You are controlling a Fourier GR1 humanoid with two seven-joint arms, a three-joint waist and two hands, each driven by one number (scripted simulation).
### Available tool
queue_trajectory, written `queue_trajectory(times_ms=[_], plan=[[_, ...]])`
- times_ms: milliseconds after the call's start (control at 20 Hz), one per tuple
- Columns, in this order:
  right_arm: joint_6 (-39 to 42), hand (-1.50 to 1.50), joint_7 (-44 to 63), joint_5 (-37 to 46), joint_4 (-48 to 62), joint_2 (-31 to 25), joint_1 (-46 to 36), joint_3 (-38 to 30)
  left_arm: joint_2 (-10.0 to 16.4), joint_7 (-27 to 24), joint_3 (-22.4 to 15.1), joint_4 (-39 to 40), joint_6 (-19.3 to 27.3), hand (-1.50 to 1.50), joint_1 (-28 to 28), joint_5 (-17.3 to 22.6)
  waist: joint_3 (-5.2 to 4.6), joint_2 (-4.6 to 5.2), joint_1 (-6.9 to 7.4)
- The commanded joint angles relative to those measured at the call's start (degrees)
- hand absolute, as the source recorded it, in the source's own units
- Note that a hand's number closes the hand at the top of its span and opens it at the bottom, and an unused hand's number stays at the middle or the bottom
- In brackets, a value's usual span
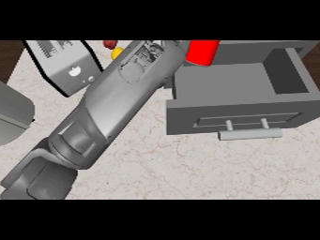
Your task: Pick up the can, place it into the drawer and close the drawer
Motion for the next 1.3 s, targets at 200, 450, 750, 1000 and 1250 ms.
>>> queue_trajectory(times_ms=[200, 450, 750, 1000, 1250], plan=[[-1.20, -1.50, 1.31, 0.59, -0.68, 1.52, -0.60, 1.48, 0.00, -3.30, -3.09, 8.20, -0.41, 1.50, -3.43, 5.76, 0.01, 0.15, -0.56], [-1.05, -1.50, 1.73, 2.50, 0.77, 0.09, -3.44, 2.30, 0.00, -4.49, -8.35, 9.19, 2.58, 1.50, -3.87, 8.73, 0.05, 0.34, -1.69], [-1.13, -1.50, -1.31, 2.69, 4.31, -0.12, -4.96, 1.08, 0.00, -7.31, -11.16, 12.41, 4.65, 1.50, -4.08, 10.59, 0.10, 0.74, -2.51], [-1.93, -1.50, 2.65, 2.44, 2.92, -1.09, -7.19, 1.31, 0.00, -8.21, -14.97, 12.85, 5.55, 1.50, -2.42, 12.03, 0.06, 0.78, -3.01], [-0.96, -1.50, -0.85, 2.20, 5.07, -1.12, -7.25, 0.89, 0.00, -10.25, -17.35, 14.82, 6.31, 1.50, -2.62, 11.71, 0.10, 0.94, -3.42]])
